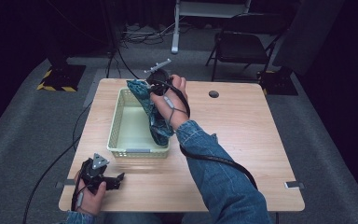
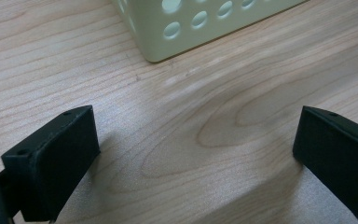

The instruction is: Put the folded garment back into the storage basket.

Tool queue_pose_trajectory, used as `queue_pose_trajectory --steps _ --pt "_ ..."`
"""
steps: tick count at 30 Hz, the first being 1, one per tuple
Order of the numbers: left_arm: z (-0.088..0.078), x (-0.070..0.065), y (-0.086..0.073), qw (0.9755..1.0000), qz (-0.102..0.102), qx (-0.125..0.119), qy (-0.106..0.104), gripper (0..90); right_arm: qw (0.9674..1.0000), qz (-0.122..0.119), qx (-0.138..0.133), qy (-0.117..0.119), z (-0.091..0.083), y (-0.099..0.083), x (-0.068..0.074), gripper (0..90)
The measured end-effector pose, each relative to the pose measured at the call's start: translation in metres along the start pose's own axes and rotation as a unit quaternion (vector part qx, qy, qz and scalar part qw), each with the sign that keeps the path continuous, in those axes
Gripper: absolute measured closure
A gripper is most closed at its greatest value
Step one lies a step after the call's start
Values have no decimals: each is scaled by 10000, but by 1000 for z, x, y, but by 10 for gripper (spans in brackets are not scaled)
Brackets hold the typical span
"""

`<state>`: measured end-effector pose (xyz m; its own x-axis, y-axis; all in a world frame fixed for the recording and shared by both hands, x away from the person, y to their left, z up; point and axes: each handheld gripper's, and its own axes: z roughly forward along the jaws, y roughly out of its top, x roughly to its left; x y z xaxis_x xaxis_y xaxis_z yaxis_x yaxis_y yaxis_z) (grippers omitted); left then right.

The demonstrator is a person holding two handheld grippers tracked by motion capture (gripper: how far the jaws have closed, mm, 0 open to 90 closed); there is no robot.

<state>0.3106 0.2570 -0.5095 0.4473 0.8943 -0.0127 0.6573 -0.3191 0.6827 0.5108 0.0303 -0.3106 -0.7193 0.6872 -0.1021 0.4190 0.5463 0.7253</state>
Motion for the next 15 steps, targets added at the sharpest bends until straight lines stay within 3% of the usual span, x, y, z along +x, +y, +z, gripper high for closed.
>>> queue_pose_trajectory --steps 13,14,15 --pt "0 0 0 10000 1 -2 -1 2 9998 -137 110 -95 12 -3 10 834" --pt "0 0 0 10000 1 0 -3 2 9998 -143 119 -40 12 -3 11 790" --pt "0 0 0 10000 6 1 -6 3 9997 -103 115 212 14 -3 12 656"
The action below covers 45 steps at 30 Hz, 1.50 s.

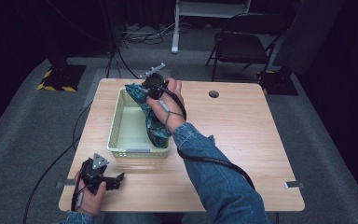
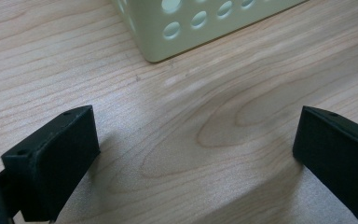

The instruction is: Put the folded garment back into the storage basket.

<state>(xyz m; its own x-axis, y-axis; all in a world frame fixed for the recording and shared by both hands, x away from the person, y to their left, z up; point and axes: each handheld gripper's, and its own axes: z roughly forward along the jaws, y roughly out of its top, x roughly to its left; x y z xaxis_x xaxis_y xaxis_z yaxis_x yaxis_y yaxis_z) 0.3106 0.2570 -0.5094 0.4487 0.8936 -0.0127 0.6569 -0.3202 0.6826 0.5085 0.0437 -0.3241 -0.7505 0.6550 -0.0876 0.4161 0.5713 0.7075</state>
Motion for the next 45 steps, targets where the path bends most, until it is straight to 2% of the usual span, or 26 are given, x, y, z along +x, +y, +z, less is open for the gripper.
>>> queue_pose_trajectory --steps 1,2,5,7,15,17,19,20,21,25,27,35,45 --pt "0 0 0 10000 0 0 -1 2 9986 102 -32 526 4 -1 2 530" --pt "0 0 0 10000 -1 0 -1 2 9952 207 -144 944 6 -2 4 463" --pt "0 0 0 10000 3 2 0 3 9896 356 -435 1327 -1 -4 7 388" --pt "0 0 0 10000 0 2 0 2 9875 454 -562 1398 -7 -4 3 371" --pt "0 0 0 10000 9 6 -9 2 9889 371 -788 1207 -28 -12 -13 306" --pt "0 0 0 10000 2 2 -6 2 9895 201 -971 1051 -37 -17 -17 246" --pt "0 0 0 10000 -5 0 -6 2 9897 145 -1042 974 -39 -19 -18 218" --pt "0 0 0 10000 2 0 -3 2 9887 35 -1227 865 -46 -23 -21 213" --pt "0 0 0 10000 -8 -8 -6 2 9886 17 -1256 834 -48 -25 -22 213" --pt "0 0 0 10000 5 0 -8 2 9885 -19 -1320 743 -57 -32 -28 213" --pt "0 0 0 10000 11 2 -12 2 9882 -15 -1381 658 -69 -38 -35 213" --pt "0 0 0 10000 10 5 -14 2 9878 -14 -1473 514 -93 -48 -46 207" --pt "0 0 0 10000 10 3 -13 2 9880 30 -1495 397 -108 -60 -55 200"
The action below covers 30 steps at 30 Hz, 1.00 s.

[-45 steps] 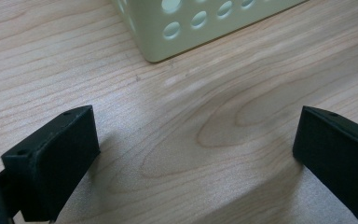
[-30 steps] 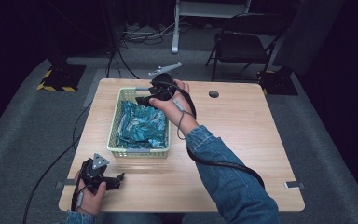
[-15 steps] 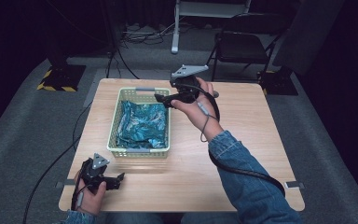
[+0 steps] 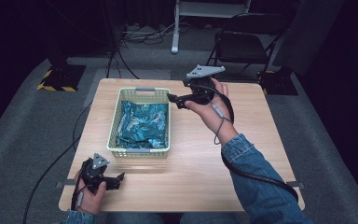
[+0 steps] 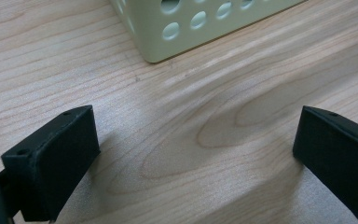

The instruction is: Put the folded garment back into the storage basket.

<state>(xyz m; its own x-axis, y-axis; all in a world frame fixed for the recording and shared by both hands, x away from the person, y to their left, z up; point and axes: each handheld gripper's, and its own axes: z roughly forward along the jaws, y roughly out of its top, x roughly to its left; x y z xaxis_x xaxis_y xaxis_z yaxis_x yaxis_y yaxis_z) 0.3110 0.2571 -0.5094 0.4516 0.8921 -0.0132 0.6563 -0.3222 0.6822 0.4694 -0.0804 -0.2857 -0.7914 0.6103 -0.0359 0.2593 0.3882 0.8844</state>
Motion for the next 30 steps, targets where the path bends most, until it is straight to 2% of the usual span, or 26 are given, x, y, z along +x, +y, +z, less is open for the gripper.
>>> queue_pose_trajectory --steps 18,30 --pt "0 0 0 10000 1 2 -2 2 10000 28 -53 -72 -28 -13 -13 195" --pt "0 0 0 10000 -2 1 -2 2 9997 117 -94 -174 -45 -28 -24 192"
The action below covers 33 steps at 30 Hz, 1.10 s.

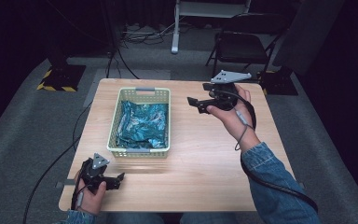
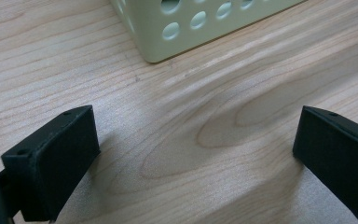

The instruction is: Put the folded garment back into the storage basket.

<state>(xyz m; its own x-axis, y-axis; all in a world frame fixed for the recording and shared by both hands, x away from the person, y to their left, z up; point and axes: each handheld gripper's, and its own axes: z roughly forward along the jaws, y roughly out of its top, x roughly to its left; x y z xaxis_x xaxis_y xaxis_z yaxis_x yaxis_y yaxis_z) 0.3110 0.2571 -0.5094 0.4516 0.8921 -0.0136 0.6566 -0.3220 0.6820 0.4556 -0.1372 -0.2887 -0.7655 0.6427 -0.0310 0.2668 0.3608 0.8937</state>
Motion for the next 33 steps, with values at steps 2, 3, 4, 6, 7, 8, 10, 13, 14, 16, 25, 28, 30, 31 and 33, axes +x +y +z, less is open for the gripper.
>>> queue_pose_trajectory --steps 2,3,4,6,7,8,10,13,14,16,25,28,30,31,33 --pt "0 0 0 10000 0 1 2 2 10000 -3 0 -29 -3 -3 -3 192" --pt "0 0 0 10000 0 0 1 2 10000 -6 -6 -51 -6 -5 -4 191" --pt "0 0 0 10000 0 0 0 2 10000 7 -10 -66 -8 -7 -5 191" --pt "0 0 0 10000 0 -1 -3 2 10000 24 -22 -94 -12 -9 -8 190" --pt "0 0 0 10000 1 0 -1 2 9999 31 -30 -115 -16 -11 -10 190" --pt "0 0 0 10000 2 0 0 2 9999 38 -28 -124 -18 -12 -11 189" --pt "0 0 0 10000 2 0 0 2 9999 44 -23 -128 -19 -13 -11 189" --pt "0 0 0 10000 2 0 0 2 9999 44 -23 -128 -19 -13 -11 189" --pt "0 0 0 10000 7 0 0 2 9999 44 -23 -128 -19 -13 -11 189" --pt "0 0 0 10000 6 0 0 2 9998 60 -31 -178 -28 -21 -15 189" --pt "0 0 0 10000 7 1 1 2 9996 65 8 -274 -37 -33 -22 188" --pt "0 0 0 10000 7 2 1 2 9995 102 11 -296 -40 -36 -25 188" --pt "0 0 0 10000 6 1 1 2 9995 105 12 -308 -41 -37 -25 188" --pt "0 0 0 10000 8 2 1 2 9994 108 17 -319 -42 -38 -26 188" --pt "0 0 0 10000 8 1 1 2 9993 123 13 -340 -45 -40 -27 188"
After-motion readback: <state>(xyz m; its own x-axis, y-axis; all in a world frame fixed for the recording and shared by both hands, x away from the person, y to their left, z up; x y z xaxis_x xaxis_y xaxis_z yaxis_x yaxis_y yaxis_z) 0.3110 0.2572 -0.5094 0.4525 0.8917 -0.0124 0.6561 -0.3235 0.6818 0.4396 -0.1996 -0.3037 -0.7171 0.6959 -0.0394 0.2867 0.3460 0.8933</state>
